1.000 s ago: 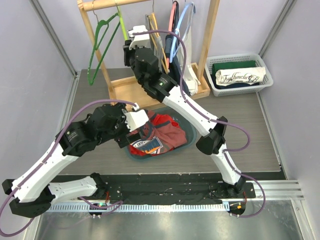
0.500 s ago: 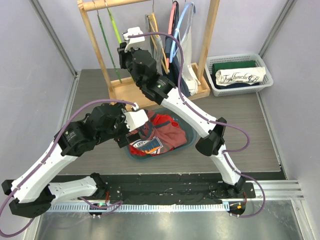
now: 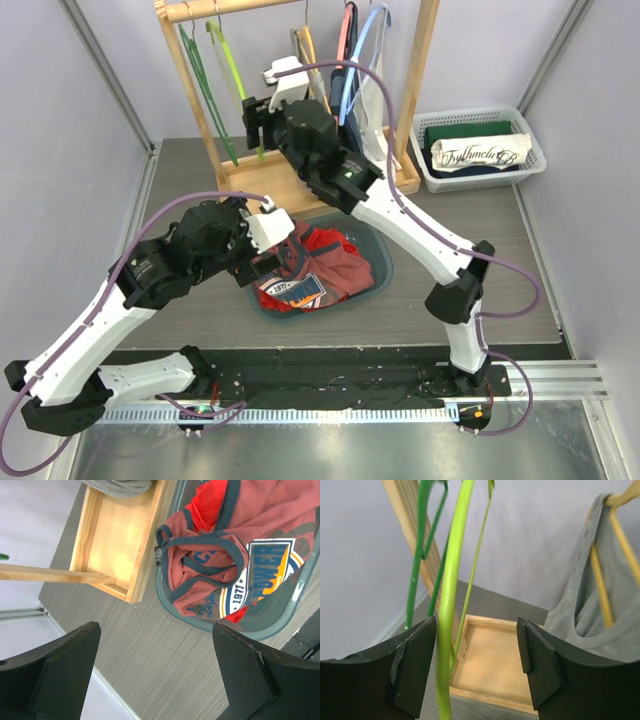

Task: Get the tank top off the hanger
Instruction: Place the hanger at the clothesline, then pick up the hanger from the clothesline.

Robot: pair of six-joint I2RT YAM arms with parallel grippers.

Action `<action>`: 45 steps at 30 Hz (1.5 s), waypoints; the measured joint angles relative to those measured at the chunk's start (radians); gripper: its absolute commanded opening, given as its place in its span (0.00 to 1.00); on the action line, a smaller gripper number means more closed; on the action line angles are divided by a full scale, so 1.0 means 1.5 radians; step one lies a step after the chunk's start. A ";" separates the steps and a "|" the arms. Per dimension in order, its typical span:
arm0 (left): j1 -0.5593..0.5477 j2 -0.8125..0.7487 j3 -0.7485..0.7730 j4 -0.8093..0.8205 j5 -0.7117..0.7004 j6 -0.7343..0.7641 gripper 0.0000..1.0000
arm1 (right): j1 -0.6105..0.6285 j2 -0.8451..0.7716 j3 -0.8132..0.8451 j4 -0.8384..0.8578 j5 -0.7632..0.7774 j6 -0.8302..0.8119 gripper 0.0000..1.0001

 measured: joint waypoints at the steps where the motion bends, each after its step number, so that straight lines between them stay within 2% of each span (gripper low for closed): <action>1: 0.001 0.002 0.005 0.001 -0.002 0.000 1.00 | -0.003 -0.016 0.000 -0.006 -0.004 0.000 0.73; 7: 0.006 0.005 0.027 0.007 -0.004 0.000 1.00 | -0.032 -0.093 0.015 -0.019 -0.026 0.010 0.74; 17: 0.022 0.015 0.085 0.014 -0.021 0.003 1.00 | -0.164 -0.085 0.055 -0.079 -0.128 0.108 0.74; 28: 0.030 0.046 0.155 0.034 -0.043 0.020 1.00 | -0.178 -0.075 0.048 -0.131 -0.167 0.136 0.75; 39: 0.034 0.056 0.179 0.035 -0.047 0.021 1.00 | -0.210 -0.087 0.039 -0.167 -0.166 0.153 0.76; 45: 0.035 0.058 0.181 0.035 -0.047 0.023 1.00 | -0.219 -0.097 0.027 -0.176 -0.161 0.152 0.66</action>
